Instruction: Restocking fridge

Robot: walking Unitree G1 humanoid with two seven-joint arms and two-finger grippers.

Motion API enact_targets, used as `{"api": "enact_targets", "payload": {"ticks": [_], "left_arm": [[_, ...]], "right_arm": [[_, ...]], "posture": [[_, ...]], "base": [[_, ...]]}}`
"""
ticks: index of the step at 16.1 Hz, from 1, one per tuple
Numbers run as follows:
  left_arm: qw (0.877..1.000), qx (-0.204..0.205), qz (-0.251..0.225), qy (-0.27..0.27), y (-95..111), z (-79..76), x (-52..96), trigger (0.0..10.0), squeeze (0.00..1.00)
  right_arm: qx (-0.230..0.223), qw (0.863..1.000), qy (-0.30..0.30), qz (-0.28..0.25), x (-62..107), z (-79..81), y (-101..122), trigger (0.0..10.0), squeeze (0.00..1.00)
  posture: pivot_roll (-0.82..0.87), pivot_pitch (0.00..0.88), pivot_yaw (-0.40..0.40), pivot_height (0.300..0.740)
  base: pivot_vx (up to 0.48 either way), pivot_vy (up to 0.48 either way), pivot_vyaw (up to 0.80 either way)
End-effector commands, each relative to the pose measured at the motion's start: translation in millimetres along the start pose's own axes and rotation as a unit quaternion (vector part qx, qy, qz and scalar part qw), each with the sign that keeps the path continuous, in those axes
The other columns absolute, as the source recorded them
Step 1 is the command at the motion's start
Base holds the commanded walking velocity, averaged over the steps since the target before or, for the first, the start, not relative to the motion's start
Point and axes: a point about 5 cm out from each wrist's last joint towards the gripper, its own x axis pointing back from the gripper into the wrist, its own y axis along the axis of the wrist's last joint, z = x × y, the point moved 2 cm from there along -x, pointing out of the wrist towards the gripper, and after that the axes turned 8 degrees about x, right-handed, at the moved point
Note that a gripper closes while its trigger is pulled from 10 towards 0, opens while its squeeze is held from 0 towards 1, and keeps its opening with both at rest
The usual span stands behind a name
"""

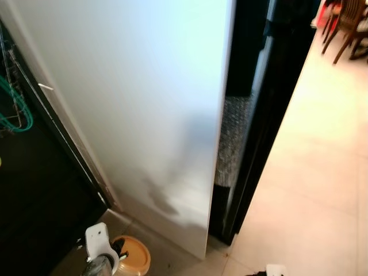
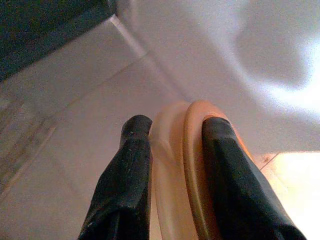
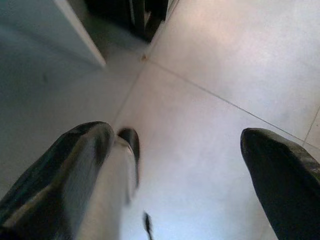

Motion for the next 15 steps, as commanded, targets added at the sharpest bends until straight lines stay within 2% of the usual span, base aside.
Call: {"api": "enact_targets", "payload": {"ticks": [1,4,5,6,7,8,9,11,13,15], "left_arm": [[0.999,0.004,0.021,0.025,-9.7,11.3,2.5,10.0,0.00],[0.999,0.002,0.026,0.026,-14.6,11.5,3.5,10.0,0.00],[0.999,0.002,0.026,0.026,-15.2,10.6,3.5,10.0,0.00],[0.999,0.002,0.024,0.027,-15.0,10.2,3.5,10.0,0.00],[0.999,0.003,0.023,0.027,-14.9,10.1,3.5,10.0,0.00],[0.999,0.003,0.023,0.028,-15.1,10.0,3.5,10.0,0.00],[0.999,0.001,0.023,0.028,-15.5,10.0,3.6,10.0,0.00],[0.999,0.000,0.023,0.029,-15.8,10.4,3.7,10.0,0.00],[0.999,-0.001,0.024,0.030,-16.7,11.4,4.1,10.0,0.00],[0.999,-0.002,0.027,0.034,-19.5,13.8,5.1,10.0,0.00]], "right_arm": [[-0.023,0.999,-0.016,-0.018,0.7,1.6,3.0,10.0,0.00],[-0.057,0.994,-0.060,-0.075,3.9,-4.6,12.5,10.0,0.00],[-0.056,0.988,-0.075,-0.123,0.4,-23.0,42.5,10.0,0.00],[-0.062,0.973,-0.102,-0.198,-0.4,-59.1,103.9,10.0,0.00],[-0.063,0.961,-0.118,-0.241,4.3,-72.4,131.7,10.0,0.00],[-0.063,0.959,-0.121,-0.249,5.4,-73.3,134.6,10.0,0.00],[-0.067,0.948,-0.137,-0.281,10.4,-77.8,146.1,10.0,0.00],[-0.066,0.937,-0.144,-0.313,15.8,-79.5,157.7,10.0,0.00],[-0.046,0.927,-0.135,-0.346,21.4,-76.5,170.5,10.0,0.00],[-0.012,0.919,-0.097,-0.381,27.2,-66.1,187.7,10.0,0.00]], "posture": [[-0.15,0.000,0.079,0.740],[-0.16,0.000,0.078,0.740],[-0.16,0.000,0.073,0.740],[-0.16,0.000,0.073,0.740],[-0.16,0.000,0.069,0.740],[-0.16,0.000,0.069,0.740],[-0.15,0.000,0.065,0.740],[-0.15,0.000,0.064,0.740],[-0.15,0.000,0.064,0.740],[-0.15,0.000,0.058,0.740]], "base": [[0.000,0.000,0.00],[0.000,0.000,0.00],[0.000,0.000,0.00],[0.000,0.000,0.00],[0.000,0.000,0.00],[0.000,0.000,0.00],[0.000,0.000,0.00],[0.000,0.000,0.00],[0.000,0.000,0.00],[0.000,0.000,0.00]]}}
